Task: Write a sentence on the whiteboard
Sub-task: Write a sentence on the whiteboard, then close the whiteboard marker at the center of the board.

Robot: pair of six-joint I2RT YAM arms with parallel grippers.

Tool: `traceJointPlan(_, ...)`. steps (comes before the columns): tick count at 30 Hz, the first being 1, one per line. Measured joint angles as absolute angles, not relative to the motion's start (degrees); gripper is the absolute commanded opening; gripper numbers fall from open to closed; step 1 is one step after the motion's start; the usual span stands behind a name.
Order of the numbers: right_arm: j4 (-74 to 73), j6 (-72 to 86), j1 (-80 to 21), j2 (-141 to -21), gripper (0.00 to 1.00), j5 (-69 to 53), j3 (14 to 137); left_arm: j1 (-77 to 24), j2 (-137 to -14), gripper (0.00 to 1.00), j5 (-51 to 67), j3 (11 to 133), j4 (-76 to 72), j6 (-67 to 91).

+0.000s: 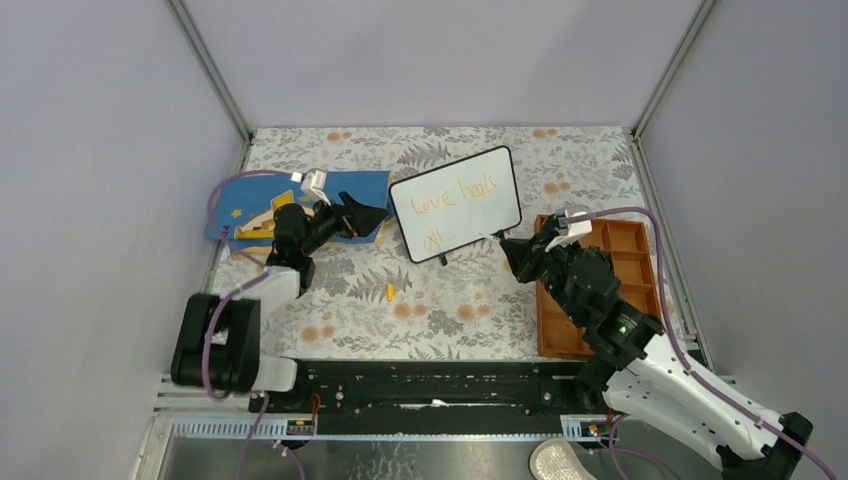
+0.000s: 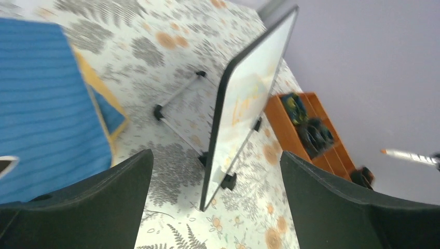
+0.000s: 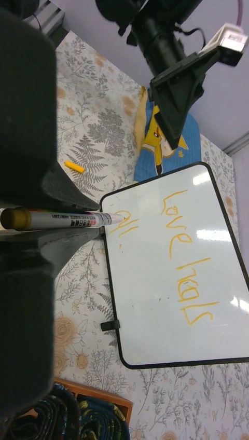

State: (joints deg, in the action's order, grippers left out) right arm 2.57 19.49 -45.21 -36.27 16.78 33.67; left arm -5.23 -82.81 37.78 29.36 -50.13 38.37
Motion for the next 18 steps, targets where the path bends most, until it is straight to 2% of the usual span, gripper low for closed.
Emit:
traceJointPlan(3, 1.5, 18.9, -45.2, -35.0, 0.00, 16.5, 33.7, -5.2, -74.1, 0.99, 29.4, 32.1, -35.0, 35.2)
traceJointPlan(8, -0.6, 17.6, -45.2, -31.1, 0.00, 18.5, 33.2, -5.3, -66.5, 0.99, 17.8, 42.0, -12.3, 32.8)
traceJointPlan(12, -2.6, 17.1, -45.2, -27.4, 0.00, 20.5, 31.8, -5.7, -58.3, 0.99, 8.1, 42.2, -3.7, 34.3)
traceJointPlan(18, -4.0, 16.3, -45.2, -26.5, 0.00, 22.0, 31.7, -5.5, -47.4, 0.99, -2.1, 32.6, -2.3, 43.4)
